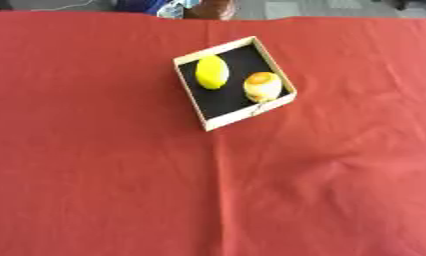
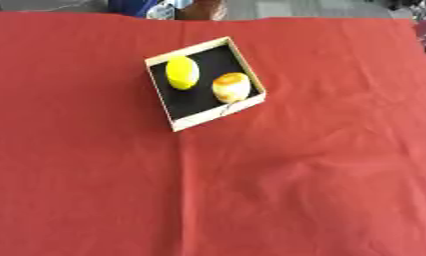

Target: Pick up objects on the table and place them in the box.

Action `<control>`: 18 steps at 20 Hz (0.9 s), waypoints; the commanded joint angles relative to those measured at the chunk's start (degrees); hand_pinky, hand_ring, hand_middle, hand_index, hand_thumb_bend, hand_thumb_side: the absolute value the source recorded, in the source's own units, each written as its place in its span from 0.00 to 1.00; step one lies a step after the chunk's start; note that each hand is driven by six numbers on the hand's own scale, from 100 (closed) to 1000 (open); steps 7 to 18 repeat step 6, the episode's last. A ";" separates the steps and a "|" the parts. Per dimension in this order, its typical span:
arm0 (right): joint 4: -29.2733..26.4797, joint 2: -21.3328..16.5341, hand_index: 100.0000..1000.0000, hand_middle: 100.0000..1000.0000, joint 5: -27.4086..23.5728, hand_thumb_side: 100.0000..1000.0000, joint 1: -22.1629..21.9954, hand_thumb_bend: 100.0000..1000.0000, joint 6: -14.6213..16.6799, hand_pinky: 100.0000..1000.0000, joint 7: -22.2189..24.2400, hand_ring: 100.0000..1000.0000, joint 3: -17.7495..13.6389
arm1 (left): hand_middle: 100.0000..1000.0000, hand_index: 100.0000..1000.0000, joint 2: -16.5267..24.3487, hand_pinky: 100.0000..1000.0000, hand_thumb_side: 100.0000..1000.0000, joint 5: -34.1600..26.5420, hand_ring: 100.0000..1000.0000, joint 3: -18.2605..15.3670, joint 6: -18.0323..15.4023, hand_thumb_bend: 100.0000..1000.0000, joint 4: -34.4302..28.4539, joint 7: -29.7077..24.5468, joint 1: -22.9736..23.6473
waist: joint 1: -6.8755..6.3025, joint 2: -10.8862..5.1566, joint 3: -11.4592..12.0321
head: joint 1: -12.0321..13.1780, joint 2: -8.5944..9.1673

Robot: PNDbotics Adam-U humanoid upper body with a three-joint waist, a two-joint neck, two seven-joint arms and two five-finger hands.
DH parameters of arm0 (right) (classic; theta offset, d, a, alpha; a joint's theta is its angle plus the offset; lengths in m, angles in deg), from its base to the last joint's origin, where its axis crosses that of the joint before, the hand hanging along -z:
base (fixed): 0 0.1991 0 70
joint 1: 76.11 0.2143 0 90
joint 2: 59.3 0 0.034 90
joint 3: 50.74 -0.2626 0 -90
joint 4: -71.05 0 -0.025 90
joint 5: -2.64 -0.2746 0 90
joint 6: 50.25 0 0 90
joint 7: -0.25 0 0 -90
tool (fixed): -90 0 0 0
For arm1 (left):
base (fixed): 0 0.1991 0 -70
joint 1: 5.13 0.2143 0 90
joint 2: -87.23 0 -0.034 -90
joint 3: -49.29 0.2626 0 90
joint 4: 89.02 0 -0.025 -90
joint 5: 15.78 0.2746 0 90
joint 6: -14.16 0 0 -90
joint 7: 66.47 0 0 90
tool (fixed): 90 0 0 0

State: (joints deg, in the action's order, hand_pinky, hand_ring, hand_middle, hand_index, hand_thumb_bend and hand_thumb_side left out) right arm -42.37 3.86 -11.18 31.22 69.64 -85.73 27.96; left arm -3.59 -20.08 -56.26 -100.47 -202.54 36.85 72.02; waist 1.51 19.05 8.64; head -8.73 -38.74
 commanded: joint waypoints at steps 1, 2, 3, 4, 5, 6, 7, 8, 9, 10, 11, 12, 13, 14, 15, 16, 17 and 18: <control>-1.18 0.36 0.84 0.75 -1.78 0.41 -1.04 0.00 0.78 0.89 1.50 0.80 -2.19 | 0.79 0.86 1.94 0.88 0.72 0.42 0.70 -0.82 -0.16 0.08 -1.07 0.66 -0.11 | -0.10 -0.77 -0.12 | 0.04 0.62; -1.18 0.71 0.84 0.75 -2.12 0.41 -1.38 0.00 0.84 0.89 1.91 0.80 -2.48 | 0.79 0.86 1.95 0.88 0.72 0.49 0.70 -0.84 -0.18 0.08 -1.07 0.74 -0.10 | -0.10 -0.75 -0.14 | 0.03 0.63; -1.18 0.89 0.84 0.75 -2.42 0.41 -1.56 0.00 0.88 0.89 2.24 0.80 -2.68 | 0.79 0.86 1.96 0.88 0.72 0.54 0.70 -0.84 -0.18 0.08 -1.07 0.80 -0.09 | -0.10 -0.75 -0.16 | 0.02 0.63; -1.18 0.97 0.84 0.75 -2.66 0.41 -1.65 0.00 0.90 0.89 2.50 0.80 -2.81 | 0.79 0.86 1.96 0.88 0.72 0.58 0.70 -0.84 -0.19 0.08 -1.07 0.84 -0.09 | -0.10 -0.74 -0.16 | 0.02 0.63; -1.18 1.00 0.84 0.75 -2.86 0.41 -1.70 0.00 0.90 0.89 2.69 0.80 -2.91 | 0.79 0.86 1.96 0.88 0.72 0.61 0.70 -0.83 -0.19 0.08 -1.07 0.87 -0.08 | -0.10 -0.74 -0.17 | 0.02 0.63; -1.18 1.11 0.84 0.75 -3.01 0.41 -1.81 0.00 0.83 0.90 2.85 0.80 -2.97 | 0.79 0.86 1.94 0.88 0.72 0.63 0.70 -0.85 -0.19 0.08 -1.07 0.90 -0.07 | -0.12 -0.70 -0.19 | 0.04 0.65; -1.18 1.11 0.84 0.75 -3.01 0.41 -1.81 0.00 0.83 0.90 2.85 0.80 -2.97 | 0.79 0.86 1.94 0.88 0.72 0.63 0.70 -0.85 -0.19 0.08 -1.07 0.90 -0.07 | -0.12 -0.70 -0.19 | 0.04 0.65; -1.18 1.11 0.84 0.75 -3.01 0.41 -1.81 0.00 0.83 0.90 2.85 0.80 -2.97 | 0.79 0.86 1.94 0.88 0.72 0.63 0.70 -0.85 -0.19 0.08 -1.07 0.90 -0.07 | -0.12 -0.70 -0.19 | 0.04 0.65; -1.18 1.11 0.84 0.75 -3.01 0.41 -1.81 0.00 0.83 0.90 2.85 0.80 -2.97 | 0.79 0.86 1.94 0.88 0.72 0.63 0.70 -0.85 -0.19 0.08 -1.07 0.90 -0.07 | -0.12 -0.70 -0.19 | 0.04 0.65; -1.18 1.11 0.84 0.75 -3.01 0.41 -1.81 0.00 0.83 0.90 2.85 0.80 -2.97 | 0.79 0.86 1.94 0.88 0.72 0.63 0.70 -0.85 -0.19 0.08 -1.07 0.90 -0.07 | -0.12 -0.70 -0.19 | 0.04 0.65; -1.18 1.11 0.84 0.75 -3.01 0.41 -1.81 0.00 0.83 0.90 2.85 0.80 -2.97 | 0.79 0.86 1.94 0.88 0.72 0.63 0.70 -0.85 -0.19 0.08 -1.07 0.90 -0.07 | -0.12 -0.70 -0.19 | 0.04 0.65; -1.18 1.11 0.84 0.75 -3.01 0.41 -1.81 0.00 0.83 0.90 2.85 0.80 -2.97 | 0.79 0.86 1.94 0.88 0.72 0.63 0.70 -0.85 -0.19 0.08 -1.07 0.90 -0.07 | -0.12 -0.70 -0.19 | 0.04 0.65; -1.18 1.11 0.84 0.75 -3.01 0.41 -1.81 0.00 0.83 0.90 2.85 0.80 -2.97 | 0.79 0.86 1.94 0.88 0.72 0.63 0.70 -0.85 -0.19 0.08 -1.07 0.90 -0.07 | -0.12 -0.70 -0.19 | 0.04 0.65; -1.18 1.11 0.84 0.75 -3.01 0.41 -1.81 0.00 0.83 0.90 2.85 0.80 -2.97 | 0.79 0.86 1.94 0.88 0.72 0.63 0.70 -0.85 -0.19 0.08 -1.07 0.90 -0.07 | -0.12 -0.70 -0.19 | 0.04 0.65; -1.18 1.11 0.84 0.75 -3.01 0.41 -1.81 0.00 0.83 0.90 2.85 0.80 -2.97 | 0.79 0.86 1.94 0.88 0.72 0.63 0.70 -0.85 -0.19 0.08 -1.07 0.90 -0.07 | -0.12 -0.70 -0.19 | 0.04 0.65; -1.18 1.11 0.84 0.75 -3.01 0.41 -1.81 0.00 0.83 0.90 2.85 0.80 -2.97 | 0.79 0.86 1.94 0.88 0.72 0.63 0.70 -0.85 -0.19 0.08 -1.07 0.90 -0.07 | -0.12 -0.70 -0.19 | 0.04 0.65; -1.18 1.11 0.84 0.75 -3.01 0.41 -1.81 0.00 0.83 0.90 2.85 0.80 -2.97 | 0.79 0.86 1.94 0.88 0.72 0.63 0.70 -0.85 -0.19 0.08 -1.07 0.90 -0.07 | -0.12 -0.70 -0.19 | 0.04 0.65; -1.18 1.11 0.84 0.75 -3.01 0.41 -1.81 0.00 0.83 0.90 2.85 0.80 -2.97 | 0.79 0.86 1.94 0.88 0.72 0.63 0.70 -0.85 -0.19 0.08 -1.07 0.90 -0.07 | -0.12 -0.70 -0.19 | 0.04 0.65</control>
